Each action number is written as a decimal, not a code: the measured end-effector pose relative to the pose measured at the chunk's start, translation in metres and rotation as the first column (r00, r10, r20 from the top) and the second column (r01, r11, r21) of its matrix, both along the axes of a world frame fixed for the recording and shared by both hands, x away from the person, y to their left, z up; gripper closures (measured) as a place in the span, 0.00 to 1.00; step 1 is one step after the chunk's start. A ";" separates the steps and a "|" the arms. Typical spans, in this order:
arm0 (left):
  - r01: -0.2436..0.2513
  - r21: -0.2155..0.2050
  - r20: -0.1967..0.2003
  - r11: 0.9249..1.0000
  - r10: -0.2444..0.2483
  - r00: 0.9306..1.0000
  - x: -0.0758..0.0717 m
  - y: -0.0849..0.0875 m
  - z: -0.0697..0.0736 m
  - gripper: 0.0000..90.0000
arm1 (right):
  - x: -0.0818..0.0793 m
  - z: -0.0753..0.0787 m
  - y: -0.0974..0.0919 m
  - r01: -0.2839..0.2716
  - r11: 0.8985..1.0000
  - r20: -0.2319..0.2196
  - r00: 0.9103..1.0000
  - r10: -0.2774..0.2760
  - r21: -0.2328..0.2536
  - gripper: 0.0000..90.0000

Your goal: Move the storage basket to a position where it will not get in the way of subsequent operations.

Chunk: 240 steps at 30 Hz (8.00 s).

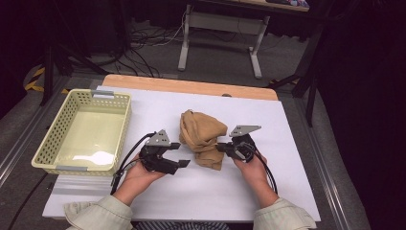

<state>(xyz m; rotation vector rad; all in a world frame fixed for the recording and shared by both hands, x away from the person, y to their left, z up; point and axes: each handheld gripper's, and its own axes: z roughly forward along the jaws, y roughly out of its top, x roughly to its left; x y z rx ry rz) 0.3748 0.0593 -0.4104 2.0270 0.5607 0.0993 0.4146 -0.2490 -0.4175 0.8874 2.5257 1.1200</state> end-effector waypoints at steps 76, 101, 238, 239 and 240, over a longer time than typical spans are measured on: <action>-0.078 0.040 -0.045 0.996 0.080 0.996 0.007 0.002 -0.011 0.43 | -0.011 0.034 0.065 -0.018 0.999 -0.005 1.000 0.018 -0.041 0.56; -0.071 0.052 -0.104 0.996 0.076 0.992 0.033 -0.029 -0.021 0.41 | -0.025 0.044 0.051 -0.041 0.998 -0.007 0.999 0.041 -0.038 0.97; -0.067 0.171 -0.096 0.983 0.084 0.992 0.029 -0.011 0.010 0.44 | 0.003 0.014 -0.097 0.321 0.942 -0.120 0.936 -0.332 -0.097 0.46; -0.079 0.159 -0.103 0.984 0.096 0.990 0.031 -0.011 0.011 0.43 | 0.003 0.016 -0.098 0.330 0.940 -0.109 0.935 -0.338 -0.084 0.40; -0.088 0.162 -0.101 0.983 0.105 0.989 0.034 -0.011 0.012 0.43 | 0.002 0.020 -0.100 0.338 0.939 -0.096 0.935 -0.342 -0.058 0.37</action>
